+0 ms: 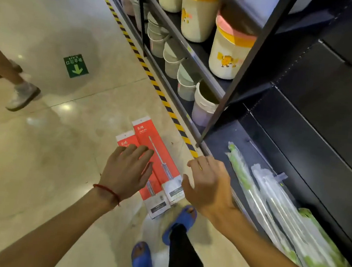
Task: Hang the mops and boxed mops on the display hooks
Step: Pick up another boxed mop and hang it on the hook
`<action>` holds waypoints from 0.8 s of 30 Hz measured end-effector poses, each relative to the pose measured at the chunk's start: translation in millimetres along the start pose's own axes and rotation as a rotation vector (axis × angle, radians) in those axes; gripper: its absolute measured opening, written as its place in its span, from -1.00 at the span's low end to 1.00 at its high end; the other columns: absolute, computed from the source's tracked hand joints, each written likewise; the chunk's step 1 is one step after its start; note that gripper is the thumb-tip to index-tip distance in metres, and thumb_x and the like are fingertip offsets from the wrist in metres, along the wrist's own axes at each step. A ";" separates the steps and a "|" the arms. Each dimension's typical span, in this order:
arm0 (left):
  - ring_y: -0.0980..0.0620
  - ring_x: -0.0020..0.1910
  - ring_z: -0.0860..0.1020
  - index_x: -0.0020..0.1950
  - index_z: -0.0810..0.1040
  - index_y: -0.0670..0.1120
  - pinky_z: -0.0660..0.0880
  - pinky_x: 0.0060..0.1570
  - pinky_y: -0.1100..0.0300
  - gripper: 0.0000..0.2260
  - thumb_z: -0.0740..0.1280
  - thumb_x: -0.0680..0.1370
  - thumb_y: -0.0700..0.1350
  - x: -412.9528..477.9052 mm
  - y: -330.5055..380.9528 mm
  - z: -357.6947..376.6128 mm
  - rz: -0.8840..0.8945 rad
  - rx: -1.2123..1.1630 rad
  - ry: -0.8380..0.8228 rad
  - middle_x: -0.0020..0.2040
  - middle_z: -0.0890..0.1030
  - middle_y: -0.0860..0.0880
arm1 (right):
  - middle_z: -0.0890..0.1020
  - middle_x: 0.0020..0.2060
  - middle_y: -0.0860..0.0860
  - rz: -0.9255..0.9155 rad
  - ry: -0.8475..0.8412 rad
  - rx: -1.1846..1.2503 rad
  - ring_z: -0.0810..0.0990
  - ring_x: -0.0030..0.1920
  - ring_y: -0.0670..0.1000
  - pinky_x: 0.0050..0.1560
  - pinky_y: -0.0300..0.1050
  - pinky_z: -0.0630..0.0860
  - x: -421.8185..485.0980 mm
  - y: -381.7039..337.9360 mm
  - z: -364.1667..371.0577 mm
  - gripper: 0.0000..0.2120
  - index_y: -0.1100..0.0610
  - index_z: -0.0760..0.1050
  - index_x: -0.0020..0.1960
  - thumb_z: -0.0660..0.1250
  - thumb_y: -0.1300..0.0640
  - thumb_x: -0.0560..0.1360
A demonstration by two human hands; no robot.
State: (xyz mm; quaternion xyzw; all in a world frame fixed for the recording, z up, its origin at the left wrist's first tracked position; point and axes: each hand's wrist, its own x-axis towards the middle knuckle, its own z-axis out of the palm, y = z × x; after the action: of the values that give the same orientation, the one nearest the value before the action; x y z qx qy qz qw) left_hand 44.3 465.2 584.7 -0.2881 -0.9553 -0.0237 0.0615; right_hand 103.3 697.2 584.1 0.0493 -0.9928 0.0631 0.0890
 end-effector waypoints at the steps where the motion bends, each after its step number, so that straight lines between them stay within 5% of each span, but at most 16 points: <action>1: -0.17 -0.05 0.61 0.19 0.62 -0.10 0.52 -0.10 -0.04 -0.74 0.28 0.60 -0.01 1.2 -2.8 12.9 -0.014 -0.014 -0.014 0.07 0.66 -0.06 | 0.61 -0.21 0.01 -0.006 -0.038 -0.025 0.56 -0.17 0.12 -0.17 0.02 0.48 5.3 1.6 10.9 -0.74 0.12 0.62 -0.07 0.26 -0.03 0.47; 10: -0.19 -0.14 0.58 0.12 0.63 -0.13 0.48 -0.22 0.00 -0.76 0.27 0.58 -0.03 33.7 -13.4 150.6 -0.229 -0.145 -0.149 0.01 0.66 -0.09 | 0.65 -0.10 0.08 -0.086 -0.234 0.073 0.58 -0.08 0.17 -0.09 0.07 0.51 52.3 44.8 141.6 -0.73 0.15 0.62 0.05 0.32 0.00 0.48; 15: -0.20 -0.10 0.58 0.12 0.63 -0.11 0.47 -0.17 -0.03 -0.74 0.24 0.59 -0.01 48.8 -23.7 246.3 -0.293 -0.162 -0.286 0.00 0.66 -0.08 | 0.64 -0.09 0.01 -0.078 -0.370 0.052 0.57 -0.03 0.12 -0.07 0.01 0.46 68.7 70.6 233.7 -0.67 0.09 0.60 0.00 0.16 -0.09 0.54; 24: -0.21 0.04 0.58 0.26 0.57 -0.11 0.50 -0.05 -0.07 -0.68 0.21 0.65 0.05 52.0 -40.2 459.3 -0.421 -0.319 -0.434 0.11 0.64 -0.11 | 0.63 -0.19 0.05 -0.061 -0.361 0.049 0.58 -0.13 0.17 -0.16 0.01 0.42 64.3 101.2 457.2 -0.70 0.15 0.62 -0.03 0.28 -0.06 0.48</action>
State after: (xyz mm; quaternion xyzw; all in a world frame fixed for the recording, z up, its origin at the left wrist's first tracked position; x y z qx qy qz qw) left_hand -68.7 497.3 135.8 -0.0891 -0.9689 -0.1234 -0.1952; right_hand -48.6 730.2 137.8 0.0921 -0.9888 0.0747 -0.0901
